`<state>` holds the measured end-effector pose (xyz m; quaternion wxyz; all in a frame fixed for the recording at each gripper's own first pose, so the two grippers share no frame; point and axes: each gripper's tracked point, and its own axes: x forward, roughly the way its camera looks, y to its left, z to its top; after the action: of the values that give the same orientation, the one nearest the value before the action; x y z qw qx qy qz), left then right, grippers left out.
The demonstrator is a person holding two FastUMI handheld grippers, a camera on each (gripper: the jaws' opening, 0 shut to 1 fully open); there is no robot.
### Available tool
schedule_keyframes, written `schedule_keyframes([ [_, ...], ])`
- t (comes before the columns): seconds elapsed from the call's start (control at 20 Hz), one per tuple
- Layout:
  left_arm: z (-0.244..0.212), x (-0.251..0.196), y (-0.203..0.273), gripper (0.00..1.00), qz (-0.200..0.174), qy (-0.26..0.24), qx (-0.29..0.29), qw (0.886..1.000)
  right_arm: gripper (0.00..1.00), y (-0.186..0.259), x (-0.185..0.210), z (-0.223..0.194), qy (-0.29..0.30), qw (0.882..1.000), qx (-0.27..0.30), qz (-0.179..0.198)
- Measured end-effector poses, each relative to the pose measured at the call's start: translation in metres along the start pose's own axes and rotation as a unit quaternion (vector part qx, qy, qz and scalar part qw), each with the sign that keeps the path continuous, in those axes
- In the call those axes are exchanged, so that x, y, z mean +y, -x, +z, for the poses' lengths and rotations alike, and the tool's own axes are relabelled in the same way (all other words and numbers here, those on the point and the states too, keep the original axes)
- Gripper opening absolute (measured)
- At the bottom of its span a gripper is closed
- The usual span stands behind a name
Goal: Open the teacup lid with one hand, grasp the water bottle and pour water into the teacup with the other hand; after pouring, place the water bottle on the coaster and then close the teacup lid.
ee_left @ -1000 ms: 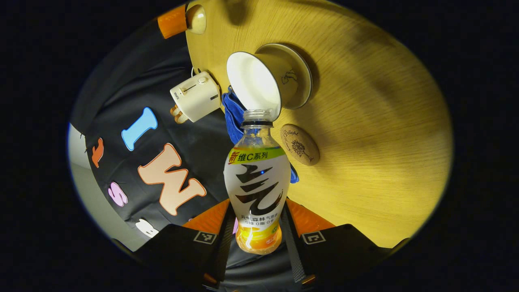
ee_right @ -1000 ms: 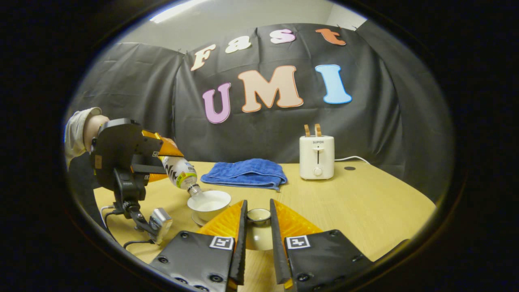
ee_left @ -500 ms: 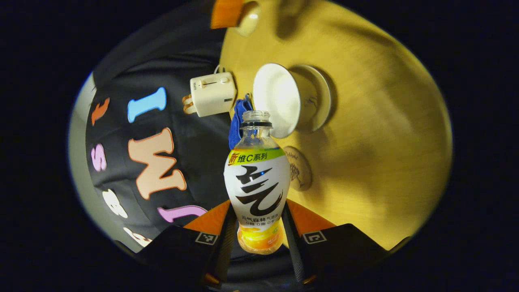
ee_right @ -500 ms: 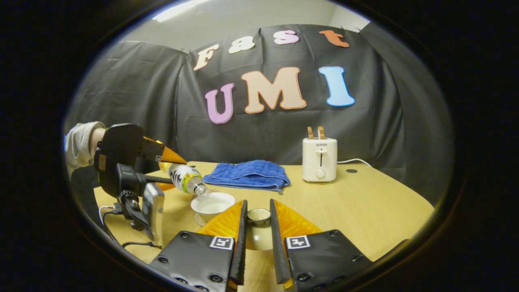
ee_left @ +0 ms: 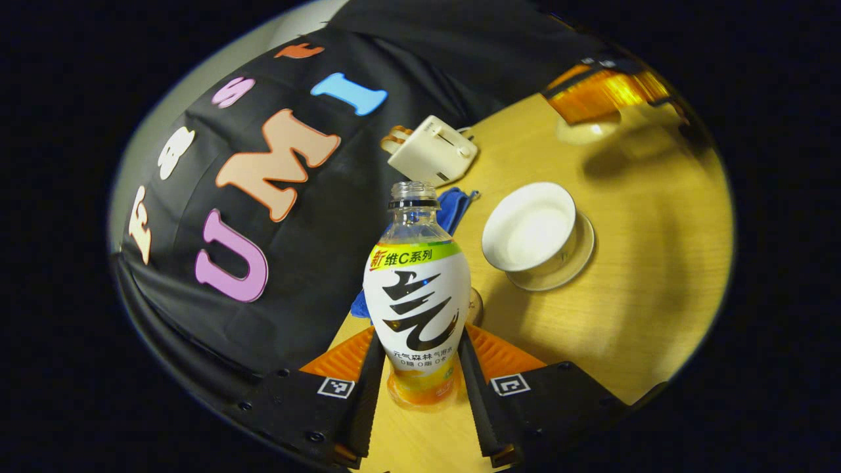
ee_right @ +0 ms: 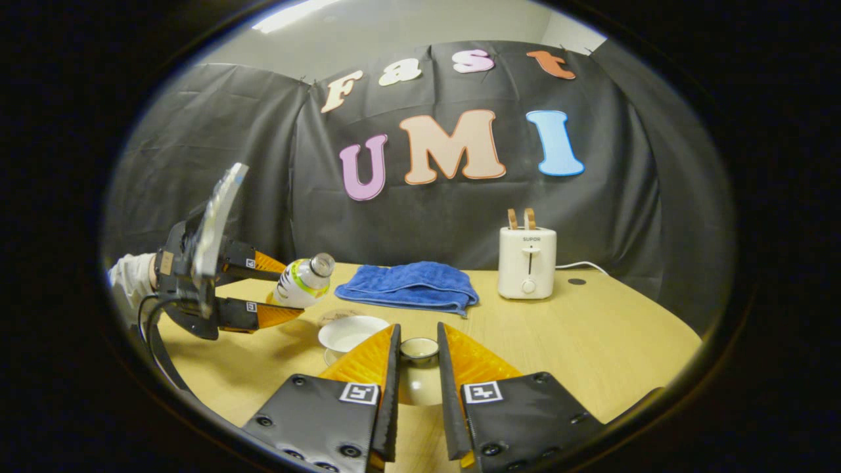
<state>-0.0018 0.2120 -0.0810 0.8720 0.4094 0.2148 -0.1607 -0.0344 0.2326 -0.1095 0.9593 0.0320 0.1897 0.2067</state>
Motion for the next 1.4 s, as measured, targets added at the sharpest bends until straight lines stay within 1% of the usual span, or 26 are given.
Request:
schedule_keyframes([
  [0.05, 0.002, -0.002, 0.001, 0.6, -0.007, 0.043, -0.008, 0.999, 0.34, -0.001, 0.003, -0.001, 0.0, 1.0, 0.001, 0.002],
  [0.1, 0.006, 0.0, 0.002, 0.62, -0.012, 0.083, -0.022, 0.996, 0.34, -0.001, 0.005, -0.002, 0.002, 1.0, 0.002, 0.004],
  [0.15, 0.01, 0.003, 0.002, 0.6, -0.013, 0.118, -0.034, 0.992, 0.34, -0.001, 0.008, -0.003, 0.005, 1.0, 0.004, 0.005],
  [0.2, 0.015, 0.008, 0.003, 0.6, -0.012, 0.148, -0.047, 0.988, 0.34, -0.003, 0.009, -0.004, 0.008, 1.0, 0.006, 0.006],
  [0.35, 0.025, 0.019, 0.0, 0.59, -0.009, 0.206, -0.075, 0.976, 0.32, -0.003, 0.014, -0.004, 0.008, 1.0, 0.007, 0.008],
  [0.4, 0.026, 0.019, -0.003, 0.6, -0.011, 0.217, -0.079, 0.973, 0.32, -0.003, 0.015, -0.003, 0.007, 1.0, 0.006, 0.009],
  [0.45, 0.032, 0.021, -0.005, 0.57, -0.012, 0.232, -0.092, 0.968, 0.32, -0.003, 0.015, -0.003, 0.008, 1.0, 0.006, 0.01],
  [0.5, 0.034, 0.018, -0.007, 0.59, -0.016, 0.248, -0.098, 0.964, 0.32, -0.003, 0.017, -0.003, 0.009, 1.0, 0.005, 0.011],
  [0.6, 0.041, 0.019, -0.013, 0.59, -0.024, 0.284, -0.115, 0.951, 0.32, -0.002, 0.018, -0.004, 0.012, 1.0, 0.005, 0.011],
  [0.65, 0.043, 0.022, -0.017, 0.59, -0.023, 0.3, -0.121, 0.946, 0.32, -0.002, 0.018, -0.004, 0.013, 1.0, 0.006, 0.011],
  [0.7, 0.045, 0.03, -0.021, 0.59, -0.013, 0.314, -0.131, 0.94, 0.32, -0.001, 0.017, -0.005, 0.013, 1.0, 0.007, 0.01],
  [0.75, 0.044, 0.035, -0.025, 0.59, -0.004, 0.325, -0.135, 0.936, 0.32, -0.001, 0.017, -0.005, 0.012, 1.0, 0.007, 0.01],
  [0.9, 0.043, 0.043, -0.041, 0.59, 0.014, 0.341, -0.145, 0.929, 0.32, -0.001, 0.013, -0.006, 0.01, 1.0, 0.008, 0.006],
  [1.1, 0.037, 0.043, -0.057, 0.59, 0.02, 0.367, -0.148, 0.918, 0.32, 0.0, 0.011, -0.007, 0.003, 1.0, 0.008, 0.006],
  [1.4, 0.026, 0.046, -0.066, 0.61, 0.037, 0.382, -0.145, 0.912, 0.32, -0.001, 0.005, -0.008, -0.003, 1.0, 0.008, 0.003],
])
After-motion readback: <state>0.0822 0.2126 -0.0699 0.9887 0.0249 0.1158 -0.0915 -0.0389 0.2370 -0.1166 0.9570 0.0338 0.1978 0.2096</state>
